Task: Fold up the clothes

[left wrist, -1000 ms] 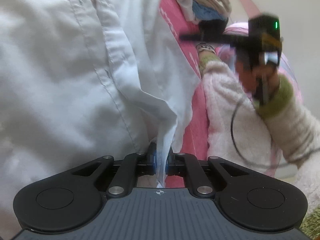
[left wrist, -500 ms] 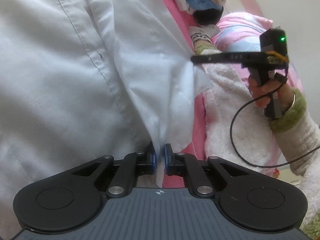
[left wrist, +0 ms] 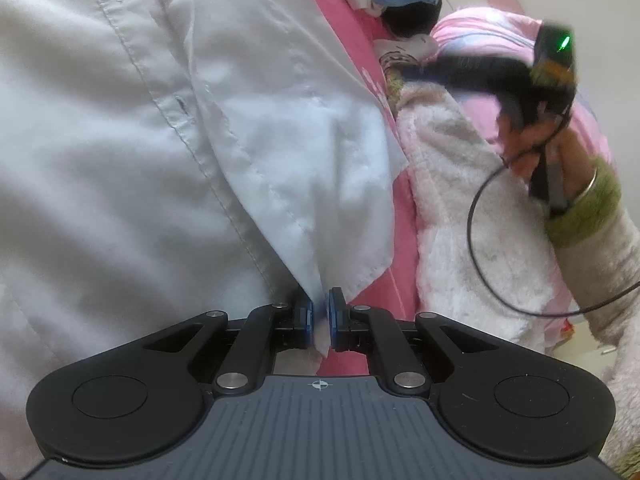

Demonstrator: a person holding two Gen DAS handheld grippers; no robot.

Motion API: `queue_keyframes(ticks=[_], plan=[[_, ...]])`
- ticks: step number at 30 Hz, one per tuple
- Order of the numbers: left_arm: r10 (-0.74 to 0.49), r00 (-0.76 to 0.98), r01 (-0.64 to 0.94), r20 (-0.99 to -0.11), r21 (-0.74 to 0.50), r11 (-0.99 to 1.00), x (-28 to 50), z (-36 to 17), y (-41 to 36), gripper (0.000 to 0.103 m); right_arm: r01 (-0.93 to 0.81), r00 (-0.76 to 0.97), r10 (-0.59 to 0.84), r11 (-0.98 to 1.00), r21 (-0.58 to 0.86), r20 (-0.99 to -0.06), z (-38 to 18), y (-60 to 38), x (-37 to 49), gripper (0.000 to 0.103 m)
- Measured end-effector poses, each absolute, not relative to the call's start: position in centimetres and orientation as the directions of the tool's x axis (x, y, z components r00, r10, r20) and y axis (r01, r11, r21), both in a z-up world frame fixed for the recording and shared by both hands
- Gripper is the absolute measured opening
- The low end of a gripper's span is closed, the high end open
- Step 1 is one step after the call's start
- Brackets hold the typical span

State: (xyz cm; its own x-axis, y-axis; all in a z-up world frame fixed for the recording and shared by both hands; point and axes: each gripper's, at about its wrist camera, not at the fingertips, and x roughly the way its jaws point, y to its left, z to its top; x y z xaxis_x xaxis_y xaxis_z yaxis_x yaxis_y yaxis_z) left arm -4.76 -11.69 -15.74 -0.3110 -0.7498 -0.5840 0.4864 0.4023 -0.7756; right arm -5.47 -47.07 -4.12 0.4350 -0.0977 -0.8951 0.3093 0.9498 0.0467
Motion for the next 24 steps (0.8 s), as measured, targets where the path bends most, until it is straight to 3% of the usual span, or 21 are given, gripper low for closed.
queue_keyframes(ticks=[7,9,12,19,24], plan=[[-0.741,-0.300,0.568,-0.601,-0.737,0.367,-5.9,-14.9,-12.7,0.006,0.028,0.626,0.159,0.974,0.226,-0.763,-0.6,-40.2,4.3,0.041],[-0.736,-0.302,0.588,-0.605,-0.726,0.356,-6.4,-14.8,-12.9,0.005,-0.055,0.640,0.194,0.977,0.208,-0.743,-1.3,-37.7,8.3,0.041],[-0.734,-0.307,0.602,-0.606,-0.721,0.343,-6.5,-14.9,-13.0,0.005,-0.175,0.651,0.178,0.981,0.082,-0.738,-3.1,-33.1,13.9,0.041],[-0.736,-0.330,0.604,-0.591,-0.732,0.317,-6.4,-15.6,-13.0,0.005,-0.434,0.714,0.043,0.810,-0.395,-0.698,-9.7,-23.3,22.1,0.041],[-0.738,-0.348,0.599,-0.579,-0.743,0.301,-6.3,-16.1,-13.0,0.005,-0.510,0.712,-0.014,0.676,-0.532,-0.702,-13.8,-20.9,26.0,0.040]])
